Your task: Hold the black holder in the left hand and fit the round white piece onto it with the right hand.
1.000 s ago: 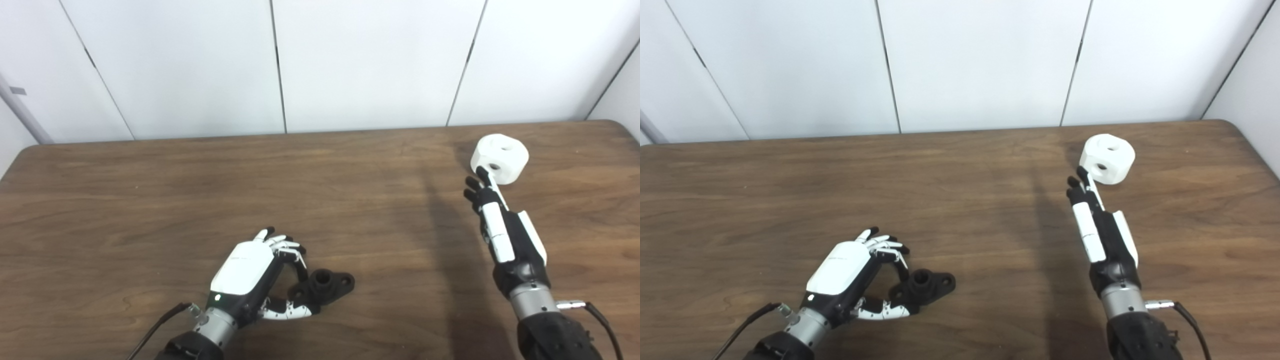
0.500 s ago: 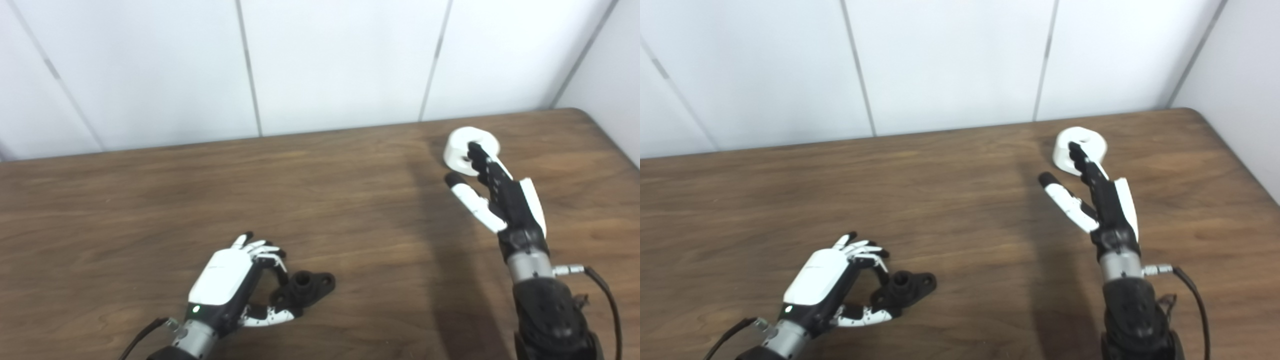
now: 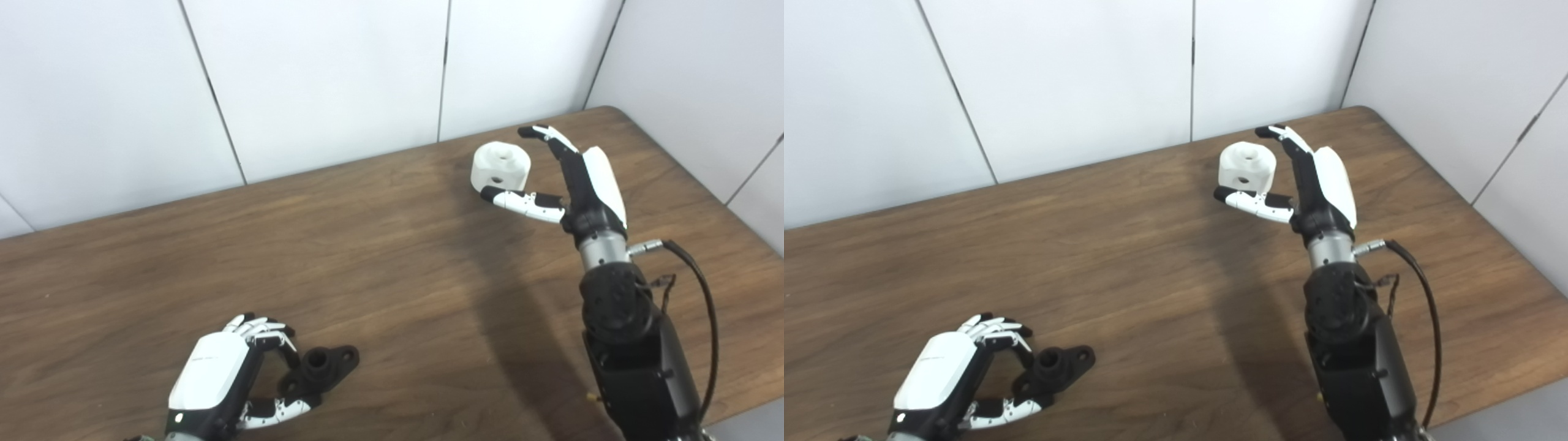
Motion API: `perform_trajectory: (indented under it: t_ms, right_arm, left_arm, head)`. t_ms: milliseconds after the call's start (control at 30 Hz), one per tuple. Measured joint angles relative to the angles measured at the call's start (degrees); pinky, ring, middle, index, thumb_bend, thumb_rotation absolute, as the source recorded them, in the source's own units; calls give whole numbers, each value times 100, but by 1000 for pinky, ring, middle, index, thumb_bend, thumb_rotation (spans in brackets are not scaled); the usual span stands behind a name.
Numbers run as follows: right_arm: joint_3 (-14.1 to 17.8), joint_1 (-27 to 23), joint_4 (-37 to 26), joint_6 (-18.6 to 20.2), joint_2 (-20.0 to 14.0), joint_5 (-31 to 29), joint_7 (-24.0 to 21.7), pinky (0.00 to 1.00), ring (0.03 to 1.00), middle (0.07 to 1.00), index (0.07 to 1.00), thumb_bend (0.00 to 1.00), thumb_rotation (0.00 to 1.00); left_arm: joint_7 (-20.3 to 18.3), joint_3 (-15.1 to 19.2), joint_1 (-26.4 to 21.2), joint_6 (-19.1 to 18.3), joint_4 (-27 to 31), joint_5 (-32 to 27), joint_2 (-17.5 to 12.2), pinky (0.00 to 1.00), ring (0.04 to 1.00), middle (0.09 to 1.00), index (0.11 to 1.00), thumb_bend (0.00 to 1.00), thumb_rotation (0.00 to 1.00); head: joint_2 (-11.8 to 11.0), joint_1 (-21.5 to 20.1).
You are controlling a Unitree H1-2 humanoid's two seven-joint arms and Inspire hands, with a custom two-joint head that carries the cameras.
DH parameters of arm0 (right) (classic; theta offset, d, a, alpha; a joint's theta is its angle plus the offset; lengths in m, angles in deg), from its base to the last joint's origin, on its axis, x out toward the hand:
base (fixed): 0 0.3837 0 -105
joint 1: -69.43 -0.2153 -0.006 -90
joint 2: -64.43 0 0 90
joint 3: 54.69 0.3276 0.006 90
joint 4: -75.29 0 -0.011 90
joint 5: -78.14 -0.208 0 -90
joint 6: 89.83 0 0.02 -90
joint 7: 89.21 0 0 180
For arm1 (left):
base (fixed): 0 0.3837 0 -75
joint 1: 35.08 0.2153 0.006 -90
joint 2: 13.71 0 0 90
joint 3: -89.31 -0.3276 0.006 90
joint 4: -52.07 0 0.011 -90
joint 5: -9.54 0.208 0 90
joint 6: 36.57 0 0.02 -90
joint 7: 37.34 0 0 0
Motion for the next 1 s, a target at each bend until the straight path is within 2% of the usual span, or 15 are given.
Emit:
perform_trajectory:
  t_ms: [200, 300, 400, 600, 833, 1000]
  right_arm:
    - [61, -222, 397, 2, -254, 181, -151, 991, 999, 971, 817, 806, 320]
    - [45, -373, 653, 2, -492, 299, -310, 1000, 1000, 993, 840, 841, 298]
    - [-37, -578, 1023, 3, -811, 453, -519, 1000, 1000, 999, 842, 861, 290]
    - [-246, -1055, 1790, 3, -1172, 630, -836, 1000, 1000, 1000, 846, 936, 302]
    - [-306, -1503, 2386, 3, -1320, 822, -1227, 1000, 1000, 1000, 874, 963, 307]
    - [-334, -1705, 2704, 3, -1334, 964, -1435, 1000, 1000, 1000, 847, 958, 318]
  left_arm:
    - [-19, 60, 20, 27, 0, -17, 0, 873, 812, 728, 485, 519, 43]
    - [-27, 69, 26, 36, 0, -21, 0, 877, 814, 728, 485, 519, 43]
    - [-34, 77, 31, 35, 0, -20, 0, 877, 815, 727, 485, 519, 43]
    - [-50, 98, 41, 34, 2, -21, 1, 890, 821, 728, 485, 519, 43]
    - [-46, 109, 52, 52, 1, -24, 2, 886, 821, 731, 485, 519, 43]
    - [-47, 125, 64, 57, 1, -34, 2, 891, 823, 736, 485, 519, 43]
  head:
    - [-35, -27]
    - [-53, -27]
    - [-53, -27]
    - [-70, -26]
    - [-79, -9]
    - [-70, -18]
